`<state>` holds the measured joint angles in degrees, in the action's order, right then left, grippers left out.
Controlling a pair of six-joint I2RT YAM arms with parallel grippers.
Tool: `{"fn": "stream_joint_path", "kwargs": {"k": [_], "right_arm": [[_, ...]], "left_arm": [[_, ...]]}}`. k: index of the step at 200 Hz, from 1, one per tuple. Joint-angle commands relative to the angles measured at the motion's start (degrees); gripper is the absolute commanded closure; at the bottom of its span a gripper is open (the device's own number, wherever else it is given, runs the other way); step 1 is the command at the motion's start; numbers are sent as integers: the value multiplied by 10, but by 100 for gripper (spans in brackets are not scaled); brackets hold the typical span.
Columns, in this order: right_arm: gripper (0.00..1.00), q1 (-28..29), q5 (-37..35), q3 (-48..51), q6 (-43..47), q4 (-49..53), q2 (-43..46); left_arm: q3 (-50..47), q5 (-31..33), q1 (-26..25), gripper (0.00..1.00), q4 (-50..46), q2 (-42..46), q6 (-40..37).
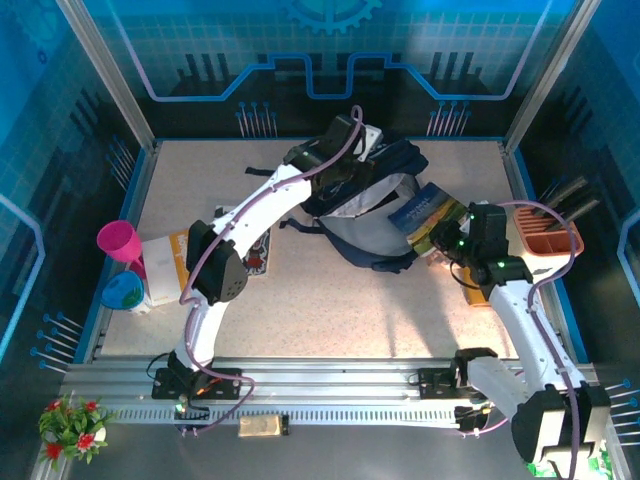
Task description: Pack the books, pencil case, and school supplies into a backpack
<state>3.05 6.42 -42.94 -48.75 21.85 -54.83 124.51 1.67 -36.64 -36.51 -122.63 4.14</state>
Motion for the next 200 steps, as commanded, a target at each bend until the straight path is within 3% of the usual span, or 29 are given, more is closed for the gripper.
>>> {"fn": "stream_joint_path", "kwargs": {"k": [1,59,110,149,200], "right_arm": [[93,25,18,1,-31,-105,-6],[93,90,10,6,-79,-249,-102],[93,118,-56,-17,-117,-337,-228],[93,139,-94,-64,-113,-340,-317],[92,148,-68,-125,-138,-367,-431]], "left_arm": [[-3,3,-1,100,73,52,21],[-9,-5,0,100,75,60,24],[-24,-15,10,100,82,74,39],[-42,-34,29,100,88,91,52],[-54,-58,38,100,94,95,62]]}}
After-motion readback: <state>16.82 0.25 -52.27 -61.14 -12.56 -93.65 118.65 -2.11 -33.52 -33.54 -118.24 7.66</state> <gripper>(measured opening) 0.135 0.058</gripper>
